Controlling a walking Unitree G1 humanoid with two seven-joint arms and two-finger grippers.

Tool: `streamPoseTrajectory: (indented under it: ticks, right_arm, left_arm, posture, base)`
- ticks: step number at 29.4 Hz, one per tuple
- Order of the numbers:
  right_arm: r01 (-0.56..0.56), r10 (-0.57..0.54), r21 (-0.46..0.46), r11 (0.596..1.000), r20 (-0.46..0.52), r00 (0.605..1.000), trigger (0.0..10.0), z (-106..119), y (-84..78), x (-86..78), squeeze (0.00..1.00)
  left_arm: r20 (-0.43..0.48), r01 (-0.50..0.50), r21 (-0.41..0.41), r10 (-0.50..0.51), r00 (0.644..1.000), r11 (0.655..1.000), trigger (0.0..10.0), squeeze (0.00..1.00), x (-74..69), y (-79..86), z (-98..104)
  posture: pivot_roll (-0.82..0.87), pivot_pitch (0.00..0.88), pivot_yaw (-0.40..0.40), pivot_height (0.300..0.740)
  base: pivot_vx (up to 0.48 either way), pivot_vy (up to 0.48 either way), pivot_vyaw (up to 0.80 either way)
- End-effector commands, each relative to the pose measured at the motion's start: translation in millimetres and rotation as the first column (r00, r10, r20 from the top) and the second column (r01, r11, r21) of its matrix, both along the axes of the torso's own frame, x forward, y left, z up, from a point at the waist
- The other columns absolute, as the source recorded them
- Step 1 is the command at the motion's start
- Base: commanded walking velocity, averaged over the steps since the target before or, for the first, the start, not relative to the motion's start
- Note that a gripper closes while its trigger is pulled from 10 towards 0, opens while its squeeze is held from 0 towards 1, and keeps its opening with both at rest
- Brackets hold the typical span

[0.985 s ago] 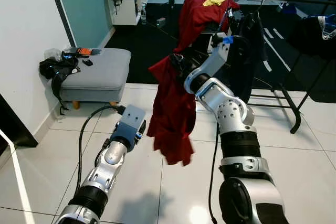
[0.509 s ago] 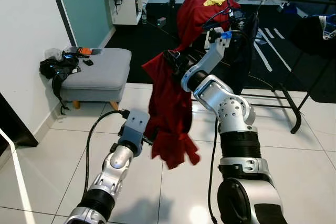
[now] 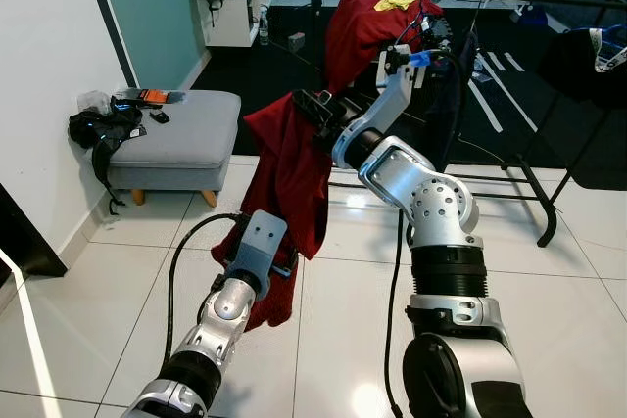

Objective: Hang hanger

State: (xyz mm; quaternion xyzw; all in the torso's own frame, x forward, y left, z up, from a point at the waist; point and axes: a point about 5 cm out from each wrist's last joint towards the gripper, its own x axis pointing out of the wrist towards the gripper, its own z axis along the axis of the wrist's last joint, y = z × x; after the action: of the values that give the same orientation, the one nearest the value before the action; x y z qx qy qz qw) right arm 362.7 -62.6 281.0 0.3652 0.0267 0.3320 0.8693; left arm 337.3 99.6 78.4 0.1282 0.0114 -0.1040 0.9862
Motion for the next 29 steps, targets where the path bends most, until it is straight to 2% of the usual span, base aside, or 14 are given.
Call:
streamPoseTrajectory:
  ticks: [1, 10, 11, 12, 13, 17, 18, 22, 24, 29]
  right_arm:
    - [-0.045, 0.043, 0.017, 0.999, 0.063, 0.997, 10.0, 18, 6.7, -6.4, 0.00]
    - [-0.068, 0.067, 0.017, 0.998, 0.074, 0.995, 10.0, 21, 8.1, -9.9, 0.00]
    - [-0.080, 0.078, 0.018, 0.997, 0.080, 0.994, 10.0, 22, 8.6, -11.7, 0.00]
    - [-0.088, 0.086, 0.018, 0.996, 0.085, 0.993, 10.0, 24, 8.8, -12.9, 0.00]
    - [-0.092, 0.090, 0.019, 0.996, 0.087, 0.992, 10.0, 24, 8.9, -13.5, 0.00]
    - [-0.093, 0.091, 0.019, 0.995, 0.089, 0.992, 10.0, 25, 8.8, -13.9, 0.00]
    - [-0.092, 0.090, 0.020, 0.996, 0.088, 0.992, 10.0, 25, 8.3, -13.9, 0.00]
    - [-0.090, 0.088, 0.022, 0.996, 0.086, 0.992, 10.0, 25, 7.8, -13.8, 0.00]
    - [-0.087, 0.084, 0.029, 0.996, 0.081, 0.993, 10.0, 25, 6.5, -13.8, 0.00]
    - [-0.084, 0.081, 0.034, 0.996, 0.077, 0.994, 10.0, 25, 5.6, -13.4, 0.00]
  left_arm:
    - [0.001, -0.044, 0.047, 0.044, 0.999, 0.998, 10.0, 0.00, 2.1, 8.9, -2]
    - [-0.002, -0.073, 0.072, 0.074, 0.997, 0.995, 10.0, 0.00, 3.5, 13.0, -3]
    - [-0.025, -0.065, 0.072, 0.066, 0.997, 0.995, 8.8, 0.00, 2.8, 11.8, -7]
    - [-0.052, -0.043, 0.057, 0.046, 0.998, 0.997, 0.9, 0.00, 1.2, 8.6, -10]
    - [-0.071, -0.015, 0.040, 0.018, 0.997, 0.999, 0.0, 0.00, -0.8, 4.8, -13]
    - [-0.081, 0.002, 0.028, 0.000, 0.997, 1.000, 0.0, 0.00, -2.1, 2.3, -15]
    - [-0.084, 0.014, 0.002, -0.013, 0.996, 1.000, 0.0, 0.00, -3.1, 1.1, -15]
    - [-0.084, 0.018, -0.021, -0.020, 0.996, 1.000, 0.0, 0.00, -3.5, 1.1, -15]
    - [-0.078, 0.012, -0.068, -0.017, 0.997, 0.998, 0.0, 0.00, -3.5, 3.1, -14]
    - [-0.072, 0.008, -0.094, -0.015, 0.997, 0.996, 0.0, 0.00, -3.4, 5.0, -13]
  posture:
    - [0.07, 0.079, -0.010, 0.740]
    - [0.07, 0.079, -0.009, 0.740]
    - [0.07, 0.077, -0.009, 0.740]
    - [0.07, 0.076, -0.010, 0.740]
    - [0.06, 0.075, -0.009, 0.740]
    - [0.06, 0.075, -0.009, 0.740]
    - [0.07, 0.075, -0.009, 0.740]
    - [0.07, 0.074, -0.010, 0.740]
    - [0.07, 0.078, -0.010, 0.740]
    - [0.07, 0.079, -0.011, 0.740]
  base:
    - [0.000, 0.000, 0.00]
    - [0.000, 0.000, 0.00]
    - [0.000, 0.000, 0.00]
    - [0.000, 0.000, 0.00]
    - [0.000, 0.000, 0.00]
    - [0.000, 0.000, 0.00]
    - [0.000, 0.000, 0.00]
    - [0.000, 0.000, 0.00]
    - [0.000, 0.000, 0.00]
    - [0.000, 0.000, 0.00]
